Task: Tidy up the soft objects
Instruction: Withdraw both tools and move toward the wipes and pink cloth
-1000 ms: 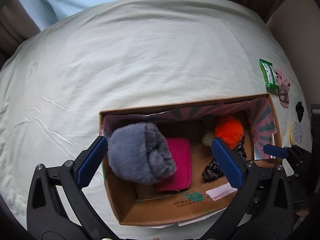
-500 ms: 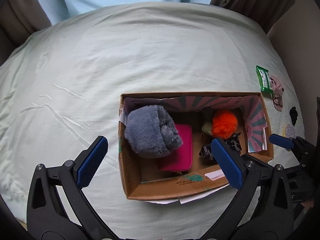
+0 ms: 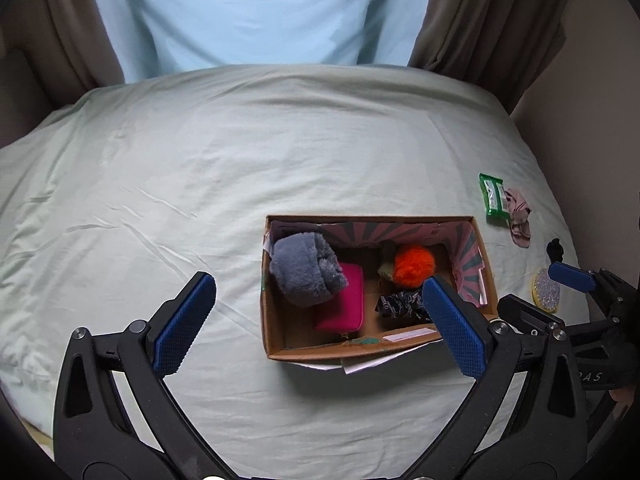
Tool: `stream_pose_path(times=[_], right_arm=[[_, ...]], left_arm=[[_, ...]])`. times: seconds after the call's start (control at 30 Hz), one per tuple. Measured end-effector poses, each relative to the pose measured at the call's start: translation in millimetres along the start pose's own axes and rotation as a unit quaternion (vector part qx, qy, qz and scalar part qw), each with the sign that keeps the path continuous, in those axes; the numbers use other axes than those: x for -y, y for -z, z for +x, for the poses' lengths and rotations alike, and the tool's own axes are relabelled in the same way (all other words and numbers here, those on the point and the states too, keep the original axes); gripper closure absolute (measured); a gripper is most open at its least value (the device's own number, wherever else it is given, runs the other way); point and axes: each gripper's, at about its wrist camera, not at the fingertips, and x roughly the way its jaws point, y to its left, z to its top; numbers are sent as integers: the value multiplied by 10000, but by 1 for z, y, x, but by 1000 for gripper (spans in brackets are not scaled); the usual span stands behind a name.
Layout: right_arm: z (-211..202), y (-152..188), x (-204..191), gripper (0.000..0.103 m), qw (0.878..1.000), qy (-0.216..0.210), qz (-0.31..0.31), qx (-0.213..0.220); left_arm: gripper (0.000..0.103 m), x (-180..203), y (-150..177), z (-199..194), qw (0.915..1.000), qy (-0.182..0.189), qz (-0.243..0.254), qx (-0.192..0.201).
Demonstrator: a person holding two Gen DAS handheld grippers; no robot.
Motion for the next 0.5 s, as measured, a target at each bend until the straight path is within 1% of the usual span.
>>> stream_pose_path(times=[0.2,0.37,0.5], right_arm=[[-65,4,-15,1,9978,120,-170,625],[-112,11,-25,1,9933,225,-153,1121],[-150,20,-32,1,9858,520,-126,1590]], left_arm=[[0,-5,8,-53,9992,-83,-132,362],[0,-4,16,-96,9976,-144,-218,649],[0,0,21,-127,9954,-278,-211,896]])
